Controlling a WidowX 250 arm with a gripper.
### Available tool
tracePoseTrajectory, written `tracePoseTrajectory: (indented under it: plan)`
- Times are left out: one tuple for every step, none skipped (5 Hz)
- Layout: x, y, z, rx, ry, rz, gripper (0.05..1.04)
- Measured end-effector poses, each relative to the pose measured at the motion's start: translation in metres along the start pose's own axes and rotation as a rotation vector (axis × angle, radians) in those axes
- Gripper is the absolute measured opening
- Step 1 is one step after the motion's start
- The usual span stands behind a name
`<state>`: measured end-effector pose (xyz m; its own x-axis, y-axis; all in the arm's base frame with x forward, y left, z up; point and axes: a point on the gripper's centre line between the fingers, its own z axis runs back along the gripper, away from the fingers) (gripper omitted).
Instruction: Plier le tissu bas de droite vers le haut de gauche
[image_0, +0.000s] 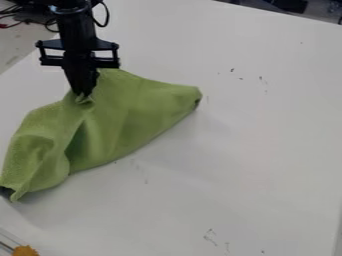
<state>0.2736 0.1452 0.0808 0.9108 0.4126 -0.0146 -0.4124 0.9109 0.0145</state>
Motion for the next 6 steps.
tracePoseTrajectory:
  plan:
    - [0.003,0.004,-0.014,-0.032,0.016,0.004,0.099]
    - [0.004,0.001,-0.032,-0.065,0.065,-0.018,0.272]
    - [0.008,0.001,-0.039,-0.075,0.069,-0.029,0.553]
    - [0.015,0.001,-0.036,-0.054,0.064,-0.038,0.858]
    - [0.021,-0.002,-0.028,-0.006,0.059,-0.063,1.009]
    - [0.024,-0.004,-0.022,0.059,0.062,-0.112,1.004]
